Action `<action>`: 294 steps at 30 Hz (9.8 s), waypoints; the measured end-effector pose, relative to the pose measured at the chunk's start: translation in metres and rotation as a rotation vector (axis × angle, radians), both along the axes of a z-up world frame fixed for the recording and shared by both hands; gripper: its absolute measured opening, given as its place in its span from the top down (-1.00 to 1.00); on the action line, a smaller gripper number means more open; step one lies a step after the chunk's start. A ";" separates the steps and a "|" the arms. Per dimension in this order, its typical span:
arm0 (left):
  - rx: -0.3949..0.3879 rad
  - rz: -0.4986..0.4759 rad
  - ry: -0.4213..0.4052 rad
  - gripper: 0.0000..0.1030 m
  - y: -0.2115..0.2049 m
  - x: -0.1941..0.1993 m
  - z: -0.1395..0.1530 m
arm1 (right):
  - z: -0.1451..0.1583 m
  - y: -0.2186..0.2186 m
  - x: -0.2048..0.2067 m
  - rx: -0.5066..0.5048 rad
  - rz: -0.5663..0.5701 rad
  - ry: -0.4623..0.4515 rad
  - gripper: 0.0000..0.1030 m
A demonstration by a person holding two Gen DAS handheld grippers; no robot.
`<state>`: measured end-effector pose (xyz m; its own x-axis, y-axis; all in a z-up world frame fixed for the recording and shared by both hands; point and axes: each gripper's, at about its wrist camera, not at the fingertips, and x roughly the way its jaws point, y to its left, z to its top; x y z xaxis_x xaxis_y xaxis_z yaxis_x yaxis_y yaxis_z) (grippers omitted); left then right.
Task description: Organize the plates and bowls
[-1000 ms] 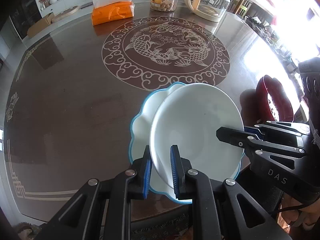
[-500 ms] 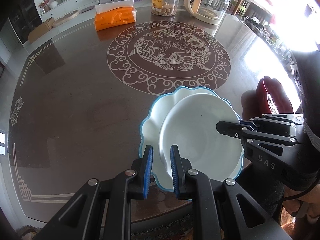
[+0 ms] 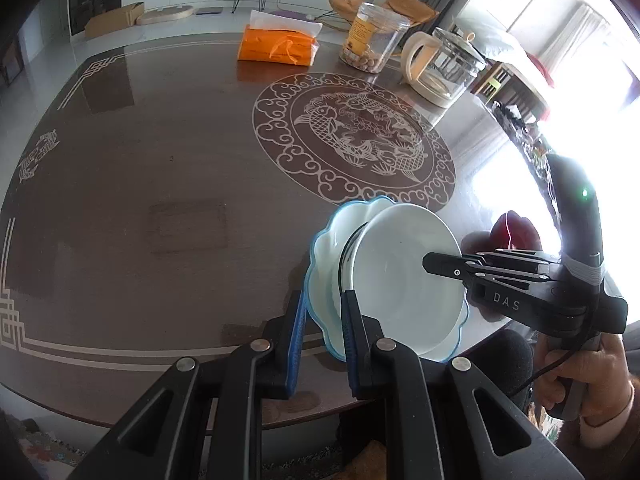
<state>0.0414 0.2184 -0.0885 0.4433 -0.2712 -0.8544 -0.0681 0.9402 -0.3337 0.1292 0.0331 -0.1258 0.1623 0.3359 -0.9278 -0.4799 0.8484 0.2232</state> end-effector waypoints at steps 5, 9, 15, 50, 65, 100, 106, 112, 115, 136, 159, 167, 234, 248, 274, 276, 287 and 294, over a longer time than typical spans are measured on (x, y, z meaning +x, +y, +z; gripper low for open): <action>-0.027 0.096 -0.012 0.68 0.020 -0.013 -0.011 | -0.002 -0.003 0.003 0.027 0.008 0.018 0.81; -0.010 0.101 0.038 0.68 0.015 -0.010 -0.038 | 0.000 0.001 0.002 0.007 0.021 0.014 0.82; -0.019 0.101 0.065 0.68 0.008 -0.008 -0.057 | -0.002 0.005 0.010 -0.014 0.028 0.088 0.68; 0.060 -0.012 0.001 0.68 -0.048 0.042 -0.059 | 0.002 0.009 0.006 -0.074 0.015 0.006 0.55; 0.176 -0.061 0.016 0.63 -0.069 0.052 -0.070 | -0.001 -0.026 0.029 0.266 -0.164 0.314 -0.34; 0.319 0.098 -0.183 -0.93 -0.021 -0.016 -0.021 | -0.005 -0.116 -0.111 0.024 -0.378 -0.385 -0.68; 0.371 0.083 -0.165 -0.93 -0.027 -0.014 -0.023 | -0.005 -0.114 -0.118 -0.023 -0.380 -0.416 -0.68; 0.383 0.080 -0.158 -0.93 -0.025 -0.012 -0.026 | -0.011 -0.111 -0.116 0.020 -0.342 -0.368 -0.68; 0.332 0.070 -0.142 -0.92 -0.017 -0.013 -0.030 | -0.013 -0.114 -0.115 0.069 -0.341 -0.340 -0.68; -0.105 -0.073 0.029 0.26 -0.016 0.017 -0.093 | -0.033 -0.082 -0.047 0.141 -0.207 -0.146 0.38; -0.122 -0.075 -0.025 0.53 -0.053 0.043 -0.069 | -0.023 -0.101 -0.042 0.202 -0.204 -0.125 0.58; -0.112 -0.144 -0.036 0.53 -0.094 0.067 -0.044 | 0.000 -0.140 -0.031 0.203 -0.267 -0.131 0.58; 0.247 -0.279 -0.521 -0.99 -0.244 -0.013 0.068 | 0.090 -0.319 -0.146 0.075 -0.786 -0.501 -0.43; 0.400 -0.267 -0.383 -0.99 -0.270 -0.070 0.060 | 0.091 -0.256 -0.231 -0.137 -0.753 -0.558 -0.43; 0.364 -0.290 -0.267 -0.99 -0.264 -0.075 0.044 | 0.093 -0.238 -0.240 -0.198 -0.739 -0.579 -0.50; 0.367 -0.291 -0.264 -0.99 -0.265 -0.074 0.043 | 0.093 -0.237 -0.239 -0.200 -0.738 -0.577 -0.50; 0.381 -0.301 -0.254 -0.99 -0.268 -0.070 0.037 | 0.092 -0.238 -0.238 -0.199 -0.742 -0.572 -0.50; 0.388 -0.303 -0.252 -0.99 -0.268 -0.068 0.036 | 0.091 -0.239 -0.236 -0.196 -0.743 -0.569 -0.50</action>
